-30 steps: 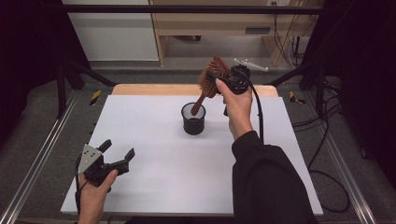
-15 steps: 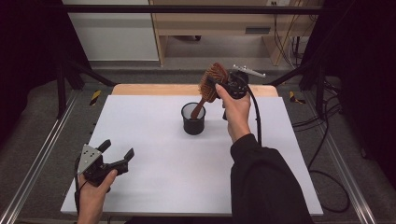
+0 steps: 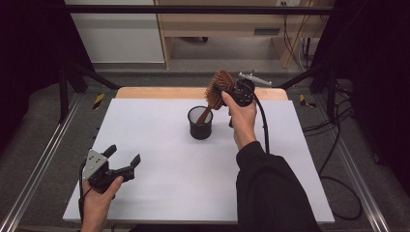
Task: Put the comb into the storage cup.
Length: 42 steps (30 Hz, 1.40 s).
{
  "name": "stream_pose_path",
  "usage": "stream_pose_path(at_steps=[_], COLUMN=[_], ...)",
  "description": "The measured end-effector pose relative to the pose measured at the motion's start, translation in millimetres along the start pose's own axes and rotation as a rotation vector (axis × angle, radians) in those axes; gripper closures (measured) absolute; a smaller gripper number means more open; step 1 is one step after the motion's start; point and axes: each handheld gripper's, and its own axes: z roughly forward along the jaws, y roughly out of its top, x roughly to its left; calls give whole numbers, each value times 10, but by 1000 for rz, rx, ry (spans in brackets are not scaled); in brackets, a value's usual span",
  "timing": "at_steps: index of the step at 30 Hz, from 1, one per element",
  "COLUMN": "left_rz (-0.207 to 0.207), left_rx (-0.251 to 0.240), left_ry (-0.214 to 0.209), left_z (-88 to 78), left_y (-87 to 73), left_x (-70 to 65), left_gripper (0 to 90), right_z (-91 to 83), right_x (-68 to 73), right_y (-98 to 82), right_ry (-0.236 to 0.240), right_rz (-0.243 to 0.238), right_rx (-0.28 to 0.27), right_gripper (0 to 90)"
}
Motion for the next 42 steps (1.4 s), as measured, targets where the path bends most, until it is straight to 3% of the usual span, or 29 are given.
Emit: stream_pose_path(at_steps=[42], left_rz=[7], left_rx=[2], left_ry=[-8], left_z=[5], left_y=[7], left_x=[-7], left_gripper=[57], right_z=[115], right_x=[-23], right_y=[-211], right_ry=[24], right_rz=[63], right_rx=[29], right_gripper=[504])
